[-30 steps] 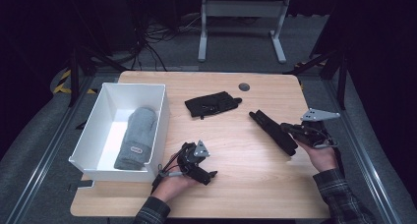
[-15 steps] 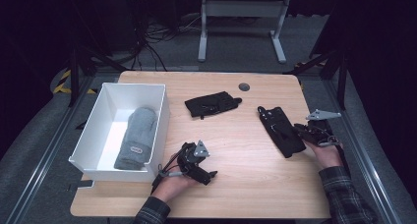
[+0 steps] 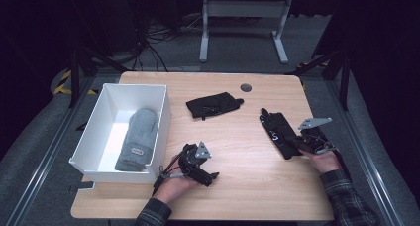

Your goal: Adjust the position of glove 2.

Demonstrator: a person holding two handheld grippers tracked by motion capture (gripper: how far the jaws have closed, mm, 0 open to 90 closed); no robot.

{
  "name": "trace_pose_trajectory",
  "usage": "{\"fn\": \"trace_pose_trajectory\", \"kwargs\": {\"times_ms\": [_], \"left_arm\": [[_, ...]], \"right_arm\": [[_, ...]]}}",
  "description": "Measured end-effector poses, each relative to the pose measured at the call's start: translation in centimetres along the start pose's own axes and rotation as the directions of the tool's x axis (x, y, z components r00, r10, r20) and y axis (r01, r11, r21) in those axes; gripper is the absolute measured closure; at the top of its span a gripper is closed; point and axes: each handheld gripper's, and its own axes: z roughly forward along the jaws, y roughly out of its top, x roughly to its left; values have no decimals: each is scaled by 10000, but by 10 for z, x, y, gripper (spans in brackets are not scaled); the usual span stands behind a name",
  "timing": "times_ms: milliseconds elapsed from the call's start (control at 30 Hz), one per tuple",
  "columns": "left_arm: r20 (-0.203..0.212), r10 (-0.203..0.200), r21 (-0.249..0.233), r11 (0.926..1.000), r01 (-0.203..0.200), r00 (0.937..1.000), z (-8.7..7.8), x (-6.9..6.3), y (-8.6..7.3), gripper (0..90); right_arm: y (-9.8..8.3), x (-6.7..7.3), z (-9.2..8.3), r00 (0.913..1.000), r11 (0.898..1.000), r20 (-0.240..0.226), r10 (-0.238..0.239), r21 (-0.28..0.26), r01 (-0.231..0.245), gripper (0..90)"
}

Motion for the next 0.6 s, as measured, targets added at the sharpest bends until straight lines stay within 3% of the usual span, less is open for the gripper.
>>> {"fn": "trace_pose_trajectory", "kwargs": {"times_ms": [133,333,467,600], "left_arm": [[-2,2,-5,10000,-2,10000,0,0,0,6],[-2,-3,-4,10000,3,10000,0,0,0,6],[-4,0,-5,10000,0,10000,0,0,0,6],[-3,2,0,10000,-2,10000,0,0,0,6]], "right_arm": [[0,6,5,9994,9997,-310,-176,163,181,900],[2,27,6,9938,9972,-870,-686,241,710,900],[2,45,6,9853,9933,-1310,-1095,223,1133,900],[0,65,4,9712,9865,-1797,-1564,203,1626,900]]}}
